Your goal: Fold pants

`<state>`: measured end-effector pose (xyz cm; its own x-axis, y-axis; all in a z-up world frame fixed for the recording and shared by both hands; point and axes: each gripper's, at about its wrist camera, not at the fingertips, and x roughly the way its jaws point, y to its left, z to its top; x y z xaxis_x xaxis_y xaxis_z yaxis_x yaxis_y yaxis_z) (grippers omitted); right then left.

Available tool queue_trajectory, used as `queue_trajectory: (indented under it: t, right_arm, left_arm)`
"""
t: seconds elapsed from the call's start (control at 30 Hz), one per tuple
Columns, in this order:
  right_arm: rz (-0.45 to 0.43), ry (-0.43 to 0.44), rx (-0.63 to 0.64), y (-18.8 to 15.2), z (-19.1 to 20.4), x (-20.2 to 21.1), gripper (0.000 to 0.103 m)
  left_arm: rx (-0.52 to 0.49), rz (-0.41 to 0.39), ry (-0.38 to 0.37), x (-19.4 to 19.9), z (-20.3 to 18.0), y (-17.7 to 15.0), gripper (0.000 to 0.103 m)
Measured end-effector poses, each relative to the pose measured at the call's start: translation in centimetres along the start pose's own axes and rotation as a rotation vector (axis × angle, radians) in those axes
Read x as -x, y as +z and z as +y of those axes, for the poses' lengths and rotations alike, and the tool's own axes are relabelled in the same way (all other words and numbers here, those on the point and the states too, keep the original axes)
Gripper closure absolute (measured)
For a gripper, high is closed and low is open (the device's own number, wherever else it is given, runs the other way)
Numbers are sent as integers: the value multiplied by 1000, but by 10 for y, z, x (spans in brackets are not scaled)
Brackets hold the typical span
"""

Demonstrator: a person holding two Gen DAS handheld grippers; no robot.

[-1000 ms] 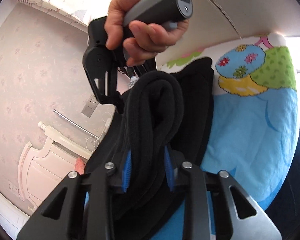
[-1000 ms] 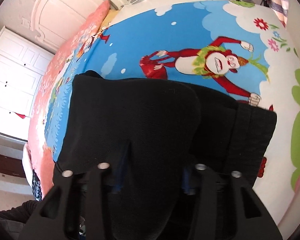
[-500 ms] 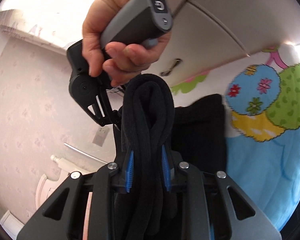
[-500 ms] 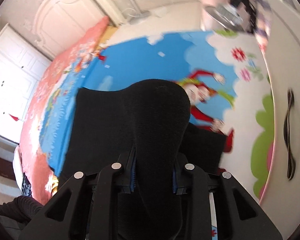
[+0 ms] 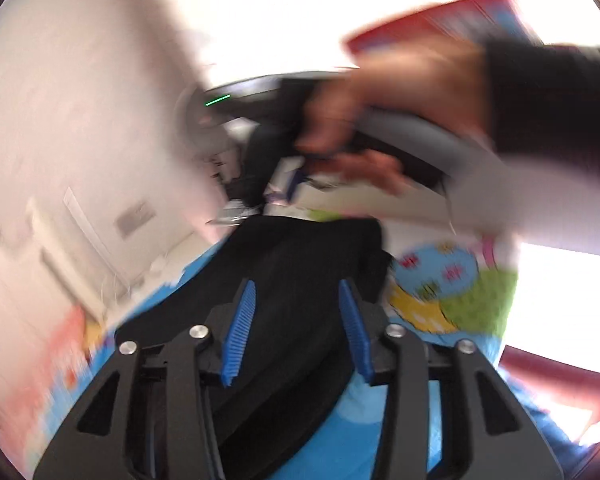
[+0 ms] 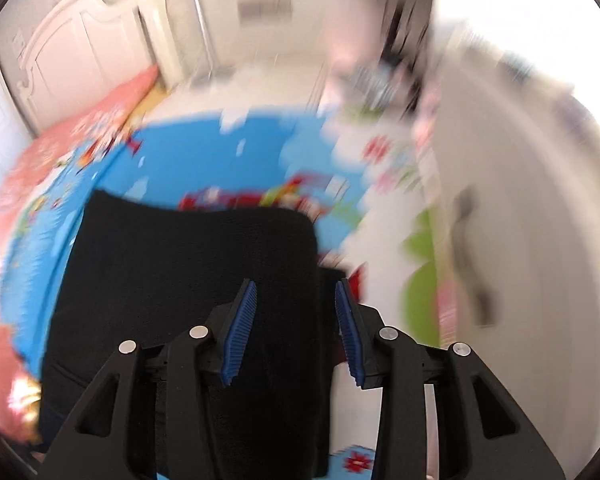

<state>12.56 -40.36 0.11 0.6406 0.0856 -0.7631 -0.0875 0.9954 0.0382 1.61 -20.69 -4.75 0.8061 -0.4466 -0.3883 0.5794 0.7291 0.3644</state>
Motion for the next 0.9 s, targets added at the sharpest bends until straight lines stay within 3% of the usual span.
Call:
queue_trajectory:
  t: [0.03, 0.1, 0.17, 0.23, 0.27, 0.33, 0.4, 0.5, 0.53, 0.63, 0.7, 0.73, 0.83, 0.9]
  right_arm:
    - [-67, -17, 32, -7, 11, 17, 67]
    - [-149, -67, 106, -29, 36, 36, 67]
    - [-148, -142, 159, -54, 54, 34, 68]
    - [-124, -188, 138, -75, 53, 23, 68]
    - [-102, -207, 109, -82, 48, 14, 68]
    - [-68, -208, 68, -92, 41, 0, 68]
    - [-84, -202, 30, -100, 36, -4, 68]
    - [-113, -189, -12, -105, 32, -7, 67]
    - [-121, -179, -40, -106, 29, -8, 67]
    - [-130, -190, -61, -111, 30, -7, 67]
    - [-134, -211, -55, -113, 34, -6, 66]
    - [-133, -212, -64, -113, 34, -7, 65]
    - [-109, -180, -123, -112, 27, -9, 57]
    - [-102, -179, -146, -112, 25, -9, 57]
  left_arm:
    - [78, 3, 8, 4, 18, -1, 71]
    - [196, 29, 28, 10, 45, -11, 91]
    - [217, 120, 12, -10, 53, -26, 94]
    - [271, 282, -86, -39, 51, -55, 95]
    - [268, 306, -93, -46, 47, -62, 95]
    - [201, 283, -83, -38, 48, -64, 97]
    - [216, 276, -108, -35, 46, -56, 97]
    - [230, 190, -109, -30, 59, -27, 94]
    - [245, 168, -122, -43, 69, -11, 94]
    - [327, 240, -286, -107, 96, 31, 90]
    - [302, 239, -239, -146, 102, 58, 94]
    - [322, 292, -307, -178, 102, 70, 93]
    - [372, 446, -418, -254, 92, 85, 93]
    - [350, 552, -424, -288, 80, 78, 93]
